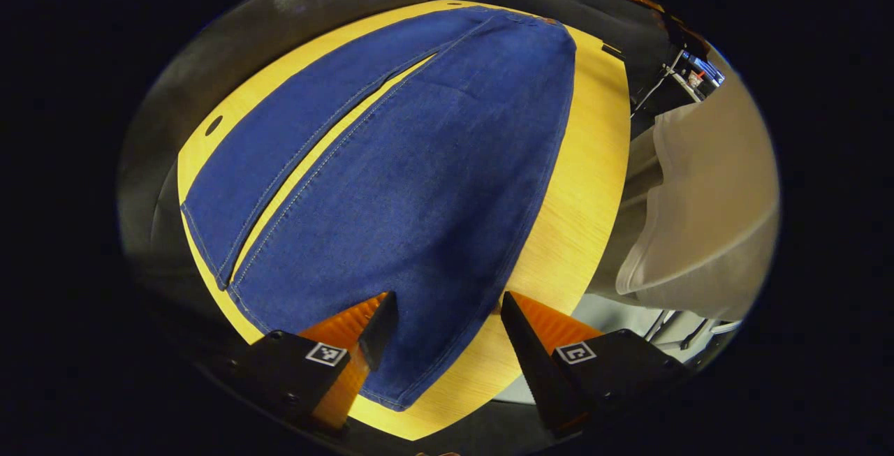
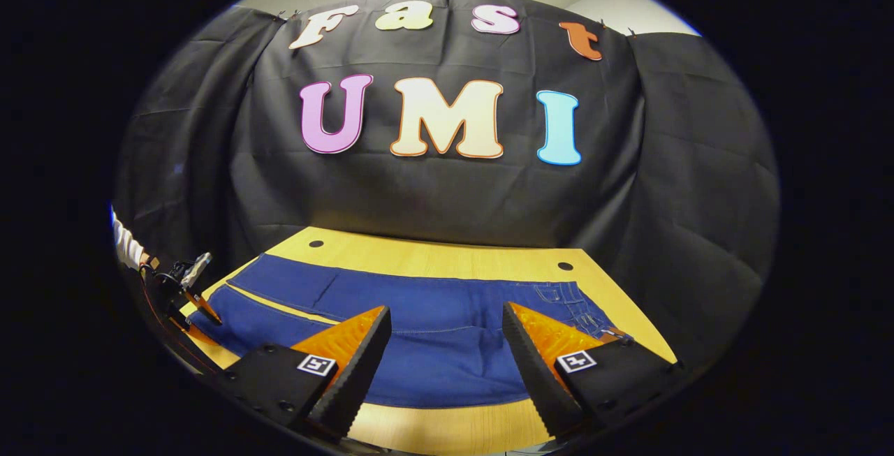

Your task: Grasp the waist and the cuffs of the jeans and fold them to make the two legs overlap; first hold the waist and fold one-third of the jeans toward the cuffs, then hold the cuffs and fold the remaining one-third in the same direction to finish folding.

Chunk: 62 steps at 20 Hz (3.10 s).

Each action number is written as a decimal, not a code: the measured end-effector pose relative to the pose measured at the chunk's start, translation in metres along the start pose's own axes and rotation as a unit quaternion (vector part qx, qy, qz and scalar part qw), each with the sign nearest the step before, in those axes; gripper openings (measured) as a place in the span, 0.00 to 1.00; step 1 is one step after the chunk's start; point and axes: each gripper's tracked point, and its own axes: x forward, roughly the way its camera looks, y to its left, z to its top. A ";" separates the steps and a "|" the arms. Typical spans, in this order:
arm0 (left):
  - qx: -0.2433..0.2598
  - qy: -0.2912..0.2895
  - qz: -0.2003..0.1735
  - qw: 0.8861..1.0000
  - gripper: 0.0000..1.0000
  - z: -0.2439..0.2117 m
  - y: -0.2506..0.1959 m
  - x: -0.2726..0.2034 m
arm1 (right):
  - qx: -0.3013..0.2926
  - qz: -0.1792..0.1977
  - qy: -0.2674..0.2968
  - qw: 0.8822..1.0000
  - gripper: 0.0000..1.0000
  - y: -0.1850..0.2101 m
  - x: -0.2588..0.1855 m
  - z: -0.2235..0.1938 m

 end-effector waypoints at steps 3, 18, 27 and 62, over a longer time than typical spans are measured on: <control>0.020 0.014 0.007 1.000 0.87 -0.004 0.005 0.000 | 0.003 0.002 0.006 1.000 0.99 0.002 0.004 -0.005; 0.006 0.010 0.026 1.000 0.00 0.015 0.011 0.002 | -0.001 0.063 0.053 0.997 1.00 0.022 0.018 -0.050; -0.018 0.040 0.020 0.999 0.00 0.018 0.015 0.003 | -0.076 0.138 0.173 0.972 0.99 -0.044 0.061 -0.134; -0.090 0.095 0.032 0.991 0.00 0.018 0.020 0.007 | -0.195 0.221 0.411 0.863 0.21 -0.199 0.119 -0.254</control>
